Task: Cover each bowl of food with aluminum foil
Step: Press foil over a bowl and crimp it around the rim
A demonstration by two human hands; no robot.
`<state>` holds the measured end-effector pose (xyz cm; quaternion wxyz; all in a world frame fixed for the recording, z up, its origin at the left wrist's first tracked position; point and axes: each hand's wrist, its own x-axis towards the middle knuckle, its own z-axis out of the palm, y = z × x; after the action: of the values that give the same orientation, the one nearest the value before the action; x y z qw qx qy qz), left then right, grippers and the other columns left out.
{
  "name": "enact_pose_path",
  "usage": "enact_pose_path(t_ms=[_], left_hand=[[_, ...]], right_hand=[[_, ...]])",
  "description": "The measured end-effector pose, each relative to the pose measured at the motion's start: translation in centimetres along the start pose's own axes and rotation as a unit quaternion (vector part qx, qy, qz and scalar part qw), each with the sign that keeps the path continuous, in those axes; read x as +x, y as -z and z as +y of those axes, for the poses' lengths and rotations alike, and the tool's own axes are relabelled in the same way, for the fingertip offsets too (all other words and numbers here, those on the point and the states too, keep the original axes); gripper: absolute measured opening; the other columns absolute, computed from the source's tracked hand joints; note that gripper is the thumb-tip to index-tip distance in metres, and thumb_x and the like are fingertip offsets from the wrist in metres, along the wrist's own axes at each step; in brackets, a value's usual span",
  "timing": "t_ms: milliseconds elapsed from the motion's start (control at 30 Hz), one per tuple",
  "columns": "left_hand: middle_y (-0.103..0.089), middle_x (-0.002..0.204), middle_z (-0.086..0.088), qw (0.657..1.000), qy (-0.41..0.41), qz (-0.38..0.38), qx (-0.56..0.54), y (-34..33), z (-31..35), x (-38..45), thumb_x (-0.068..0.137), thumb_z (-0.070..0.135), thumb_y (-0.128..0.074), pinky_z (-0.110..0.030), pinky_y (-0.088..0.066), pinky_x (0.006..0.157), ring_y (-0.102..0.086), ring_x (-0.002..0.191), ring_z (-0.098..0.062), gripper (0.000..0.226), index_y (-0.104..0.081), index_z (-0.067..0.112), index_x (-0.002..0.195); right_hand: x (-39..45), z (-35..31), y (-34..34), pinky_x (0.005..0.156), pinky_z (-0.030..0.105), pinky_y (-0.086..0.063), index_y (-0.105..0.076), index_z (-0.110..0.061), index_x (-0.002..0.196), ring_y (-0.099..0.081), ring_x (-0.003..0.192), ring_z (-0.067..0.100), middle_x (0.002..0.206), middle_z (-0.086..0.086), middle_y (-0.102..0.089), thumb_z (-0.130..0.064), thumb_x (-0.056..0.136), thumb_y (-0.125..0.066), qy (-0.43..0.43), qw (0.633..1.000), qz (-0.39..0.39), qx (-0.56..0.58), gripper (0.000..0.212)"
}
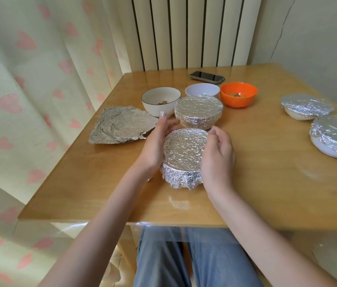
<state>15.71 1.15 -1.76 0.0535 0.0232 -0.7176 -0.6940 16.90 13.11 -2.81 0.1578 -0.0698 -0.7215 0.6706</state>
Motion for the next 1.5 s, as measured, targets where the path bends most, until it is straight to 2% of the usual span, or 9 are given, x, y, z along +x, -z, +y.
enact_pose_path(t_ms=[200, 433, 533, 633, 800, 1133, 1267, 1400, 1500], left_hand=[[-0.067, 0.118, 0.009, 0.993, 0.017, 0.100, 0.053, -0.8, -0.6, -0.9, 0.077, 0.083, -0.023, -0.043, -0.042, 0.107, -0.061, 0.114, -0.013, 0.069, -0.069, 0.038, 0.102], [-0.051, 0.123, 0.019, 0.982, -0.025, 0.173, 0.072, -3.6, -0.6, -4.2, 0.094, 0.070, -0.011, -0.024, -0.031, 0.100, -0.048, 0.112, -0.006, 0.074, -0.051, 0.023, 0.135], [-0.056, 0.132, 0.013, 0.978, -0.048, 0.169, 0.109, -1.6, -0.6, -3.6, 0.088, 0.077, -0.009, -0.026, -0.034, 0.101, -0.050, 0.115, -0.001, 0.079, -0.049, 0.029, 0.137], [-0.057, 0.123, 0.020, 0.980, -0.098, 0.152, 0.080, -0.1, 0.4, -2.4, 0.094, 0.068, -0.018, -0.014, -0.032, 0.097, -0.048, 0.111, 0.016, 0.056, -0.051, 0.033, 0.124], [-0.066, 0.126, 0.003, 0.998, -0.040, 0.044, -0.006, -1.7, -0.4, -1.1, 0.085, 0.067, -0.031, -0.042, -0.038, 0.112, -0.058, 0.121, -0.009, 0.064, -0.060, 0.024, 0.122], [-0.062, 0.091, 0.010, 0.978, -0.018, 0.204, 0.032, -4.0, -0.6, -2.6, 0.093, 0.065, -0.025, -0.049, -0.042, 0.102, -0.060, 0.097, -0.020, 0.047, -0.057, 0.031, 0.090], [-0.056, 0.093, 0.011, 0.979, -0.032, 0.192, 0.064, -4.2, -0.2, -3.5, 0.102, 0.056, -0.017, -0.041, -0.042, 0.090, -0.054, 0.096, -0.021, 0.037, -0.044, 0.035, 0.087], [-0.061, 0.106, 0.016, 0.983, -0.068, 0.136, 0.105, -1.6, -0.1, -2.4, 0.090, 0.072, -0.016, -0.026, -0.037, 0.087, -0.054, 0.101, -0.003, 0.048, -0.050, 0.039, 0.098], [-0.060, 0.131, 0.005, 0.994, -0.073, 0.064, 0.040, -0.9, -0.1, -0.6, 0.085, 0.075, -0.023, -0.028, -0.039, 0.105, -0.053, 0.122, -0.002, 0.067, -0.055, 0.030, 0.122]], right_hand=[[1.3, 0.0, 0.3, 0.086, 0.026, -0.036, -0.066, -0.023, 0.106, -0.053, 0.108, 0.014, 0.093, -0.017, -0.058, -0.030, 0.099, -0.035, -0.022, 0.999, -0.020, 0.015, 0.032], [5.2, 0.0, 2.6, 0.112, 0.043, -0.033, -0.050, -0.023, 0.136, -0.046, 0.129, 0.015, 0.139, -0.002, -0.052, -0.068, 0.091, -0.023, -0.064, 0.963, -0.261, -0.003, 0.070], [4.6, -0.8, 3.3, 0.109, 0.034, -0.033, -0.051, -0.023, 0.135, -0.048, 0.127, 0.013, 0.136, -0.003, -0.055, -0.067, 0.089, -0.026, -0.017, 0.981, -0.187, -0.054, 0.069], [1.7, -0.5, 4.0, 0.101, 0.019, -0.032, -0.048, -0.016, 0.138, -0.045, 0.127, 0.009, 0.140, -0.003, -0.050, -0.032, 0.102, -0.036, -0.007, 1.000, -0.017, 0.007, 0.041], [-1.3, 0.4, 1.5, 0.094, 0.015, -0.028, -0.039, -0.019, 0.142, -0.039, 0.120, 0.002, 0.143, -0.005, -0.042, -0.024, 0.102, -0.036, -0.077, 0.990, -0.015, 0.118, 0.041], [1.6, 0.5, 1.8, 0.086, 0.040, -0.054, -0.071, -0.022, 0.089, -0.068, 0.093, 0.024, 0.094, 0.003, -0.073, -0.034, 0.099, -0.033, -0.117, 0.983, -0.026, 0.140, 0.041], [3.3, 1.0, 3.3, 0.091, 0.038, -0.051, -0.068, -0.022, 0.108, -0.066, 0.099, 0.020, 0.103, -0.001, -0.072, -0.059, 0.091, -0.025, -0.103, 0.987, -0.117, 0.031, 0.059], [1.5, 0.6, 4.5, 0.103, 0.023, -0.031, -0.049, -0.016, 0.136, -0.044, 0.129, 0.012, 0.140, -0.001, -0.050, -0.040, 0.102, -0.028, -0.100, 0.992, 0.036, 0.065, 0.047], [-1.2, 0.2, 3.1, 0.095, 0.014, -0.026, -0.042, -0.020, 0.141, -0.038, 0.119, 0.000, 0.143, -0.007, -0.042, -0.033, 0.103, -0.029, -0.092, 0.986, 0.054, 0.128, 0.043]])
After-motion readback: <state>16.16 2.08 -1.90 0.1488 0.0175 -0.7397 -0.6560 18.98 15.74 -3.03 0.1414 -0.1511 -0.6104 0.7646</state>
